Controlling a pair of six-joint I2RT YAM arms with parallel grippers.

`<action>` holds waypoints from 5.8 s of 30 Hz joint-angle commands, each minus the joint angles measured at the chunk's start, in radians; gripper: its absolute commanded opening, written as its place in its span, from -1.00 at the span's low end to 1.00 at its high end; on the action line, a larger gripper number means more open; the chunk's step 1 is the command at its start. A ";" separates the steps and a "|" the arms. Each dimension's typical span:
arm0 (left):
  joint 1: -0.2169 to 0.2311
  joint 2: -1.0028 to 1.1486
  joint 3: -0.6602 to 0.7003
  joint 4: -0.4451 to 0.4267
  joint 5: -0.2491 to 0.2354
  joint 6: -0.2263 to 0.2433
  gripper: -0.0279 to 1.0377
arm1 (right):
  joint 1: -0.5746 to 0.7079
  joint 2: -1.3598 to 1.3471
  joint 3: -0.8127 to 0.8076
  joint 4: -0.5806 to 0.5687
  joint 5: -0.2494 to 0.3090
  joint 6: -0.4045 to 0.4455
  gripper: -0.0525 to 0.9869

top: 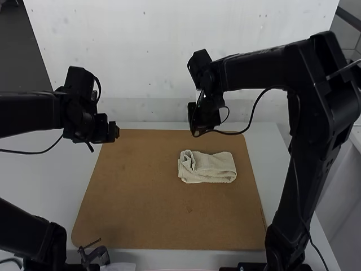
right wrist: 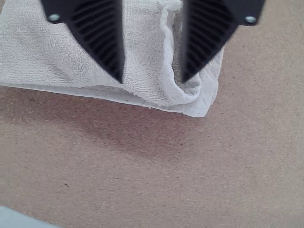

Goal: Fold the towel.

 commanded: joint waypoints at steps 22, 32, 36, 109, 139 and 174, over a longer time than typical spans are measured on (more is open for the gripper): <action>-0.014 -0.041 -0.017 0.027 -0.009 0.011 0.94 | 0.171 0.222 -0.007 0.081 0.024 0.031 -0.87; -0.011 -0.039 -0.026 0.047 -0.009 0.013 0.94 | 0.174 0.219 0.005 0.101 0.022 0.034 -0.86; -0.011 -0.039 -0.024 0.050 -0.004 0.013 0.94 | 0.147 0.136 -0.001 0.081 0.019 0.031 -0.33; 0.053 -0.966 -0.253 -0.009 -0.116 0.174 0.92 | -0.559 -1.677 -1.021 0.385 -0.071 -0.263 0.95; 0.163 -1.217 -0.589 0.185 0.135 0.341 0.90 | -0.565 -1.669 -1.116 0.468 -0.064 -0.262 0.95; 0.163 -1.217 -0.658 0.221 0.168 0.324 0.90 | -0.562 -1.654 -1.124 0.468 -0.059 -0.339 0.95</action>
